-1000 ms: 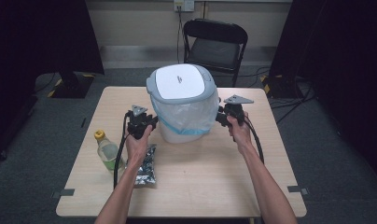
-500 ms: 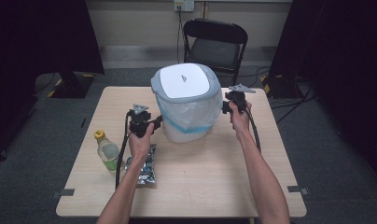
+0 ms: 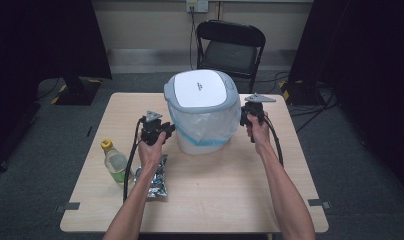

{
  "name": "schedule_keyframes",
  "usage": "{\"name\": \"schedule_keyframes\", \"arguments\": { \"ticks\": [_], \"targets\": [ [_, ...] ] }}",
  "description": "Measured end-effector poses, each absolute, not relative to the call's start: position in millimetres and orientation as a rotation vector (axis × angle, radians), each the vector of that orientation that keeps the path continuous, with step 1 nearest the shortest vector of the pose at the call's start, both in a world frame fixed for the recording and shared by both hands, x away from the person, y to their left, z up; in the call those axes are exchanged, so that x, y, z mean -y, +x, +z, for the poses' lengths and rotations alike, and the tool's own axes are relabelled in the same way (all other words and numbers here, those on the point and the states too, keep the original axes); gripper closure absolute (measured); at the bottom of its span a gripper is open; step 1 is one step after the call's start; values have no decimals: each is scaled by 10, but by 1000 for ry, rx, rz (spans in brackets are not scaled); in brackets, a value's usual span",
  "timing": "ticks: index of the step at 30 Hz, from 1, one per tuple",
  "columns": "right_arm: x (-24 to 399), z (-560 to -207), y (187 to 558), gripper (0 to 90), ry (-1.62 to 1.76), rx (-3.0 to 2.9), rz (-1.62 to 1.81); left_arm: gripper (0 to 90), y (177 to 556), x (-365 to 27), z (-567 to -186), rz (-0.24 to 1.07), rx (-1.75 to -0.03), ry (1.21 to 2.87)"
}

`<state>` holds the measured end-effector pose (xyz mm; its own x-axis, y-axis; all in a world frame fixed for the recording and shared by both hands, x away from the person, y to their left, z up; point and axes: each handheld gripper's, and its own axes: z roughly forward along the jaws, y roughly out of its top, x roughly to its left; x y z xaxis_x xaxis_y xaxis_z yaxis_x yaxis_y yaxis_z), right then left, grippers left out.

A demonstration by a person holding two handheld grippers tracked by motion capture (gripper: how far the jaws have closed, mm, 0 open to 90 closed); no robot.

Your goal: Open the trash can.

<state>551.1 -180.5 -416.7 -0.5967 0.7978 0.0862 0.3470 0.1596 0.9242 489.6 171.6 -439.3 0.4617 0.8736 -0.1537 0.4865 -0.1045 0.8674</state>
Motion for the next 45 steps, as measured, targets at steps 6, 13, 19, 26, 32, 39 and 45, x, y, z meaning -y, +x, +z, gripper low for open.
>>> {"name": "schedule_keyframes", "arguments": {
  "ticks": [6, 13, 19, 26, 32, 39, 45],
  "targets": [
    [1861, -4137, 5158, 773, 1072, -2035, 1377, 712, 4758, -1703, -4398, 485, -1130, 1763],
    [1934, -4111, 4707, 771, 1059, -2057, 1357, 726, 4507, -1678, -4394, 469, -1099, 1778],
    [1964, -4099, 4404, 783, 1064, -2071, 1361, 744, 4300, -1658, -4368, 484, -1084, 1791],
    [1980, -4097, 4113, 658, 1062, -2081, 1355, 653, 4175, -1663, -4347, 552, -1116, 1775],
    [2071, -4125, 4207, 440, 1060, -2024, 1275, 437, 4015, -1746, -4252, 570, -1096, 1744],
    [2143, -4174, 4649, 416, 1141, -1962, 1257, 430, 3784, -1686, -4227, 545, -1112, 1746],
    [2123, -4088, 5006, 401, 1170, -1908, 1286, 410, 3633, -1591, -4294, 506, -1077, 1782]
  ]
}}
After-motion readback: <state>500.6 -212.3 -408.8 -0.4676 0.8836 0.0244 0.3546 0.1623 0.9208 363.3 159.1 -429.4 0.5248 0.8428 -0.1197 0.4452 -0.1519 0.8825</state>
